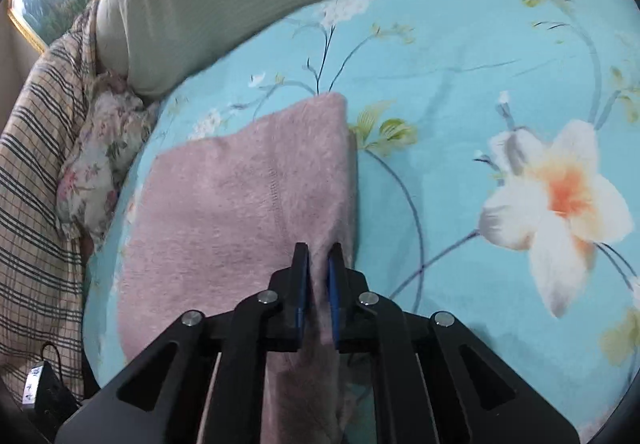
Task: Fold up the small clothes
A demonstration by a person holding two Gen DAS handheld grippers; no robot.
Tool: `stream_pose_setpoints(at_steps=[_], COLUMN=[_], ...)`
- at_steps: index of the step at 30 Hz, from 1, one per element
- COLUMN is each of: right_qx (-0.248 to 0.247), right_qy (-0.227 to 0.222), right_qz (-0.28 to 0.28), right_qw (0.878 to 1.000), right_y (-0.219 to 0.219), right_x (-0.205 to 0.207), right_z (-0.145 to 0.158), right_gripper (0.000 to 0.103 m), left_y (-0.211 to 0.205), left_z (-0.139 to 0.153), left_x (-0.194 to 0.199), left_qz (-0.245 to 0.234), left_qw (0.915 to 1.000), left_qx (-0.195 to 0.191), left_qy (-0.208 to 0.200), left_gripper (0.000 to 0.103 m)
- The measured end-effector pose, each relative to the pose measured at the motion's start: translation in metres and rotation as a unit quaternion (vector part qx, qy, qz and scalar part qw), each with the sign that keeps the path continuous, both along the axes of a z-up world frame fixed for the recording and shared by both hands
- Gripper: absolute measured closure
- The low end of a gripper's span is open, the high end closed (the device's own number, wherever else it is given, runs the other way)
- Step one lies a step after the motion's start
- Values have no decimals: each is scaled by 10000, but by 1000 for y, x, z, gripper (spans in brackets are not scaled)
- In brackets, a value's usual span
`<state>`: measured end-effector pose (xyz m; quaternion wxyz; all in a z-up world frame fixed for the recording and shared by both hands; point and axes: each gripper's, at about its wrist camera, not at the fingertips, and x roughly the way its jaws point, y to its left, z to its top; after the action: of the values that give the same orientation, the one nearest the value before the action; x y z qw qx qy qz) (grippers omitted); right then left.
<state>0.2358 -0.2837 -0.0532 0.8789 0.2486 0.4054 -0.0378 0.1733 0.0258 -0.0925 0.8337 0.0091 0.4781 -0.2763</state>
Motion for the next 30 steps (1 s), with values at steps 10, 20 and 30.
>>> stream_pose_setpoints(at_steps=[10,20,30], right_qx=[-665,-376,-818], right_qy=[60,93,25], right_qz=[568,282,949], right_qw=[9962,9989,9921], right_y=[61,36,79], right_x=[-40,-44,-111], right_z=[5,-18,-7], right_gripper=[90,99,94], left_y=[25,18,24], left_z=[33,8,19], left_x=[49,58,-5], left_qz=[917,976,512], left_qw=[9944,9950,9984], left_qx=[-470,-178,63], left_qy=[-219,99,-214], left_gripper=[93,96,96])
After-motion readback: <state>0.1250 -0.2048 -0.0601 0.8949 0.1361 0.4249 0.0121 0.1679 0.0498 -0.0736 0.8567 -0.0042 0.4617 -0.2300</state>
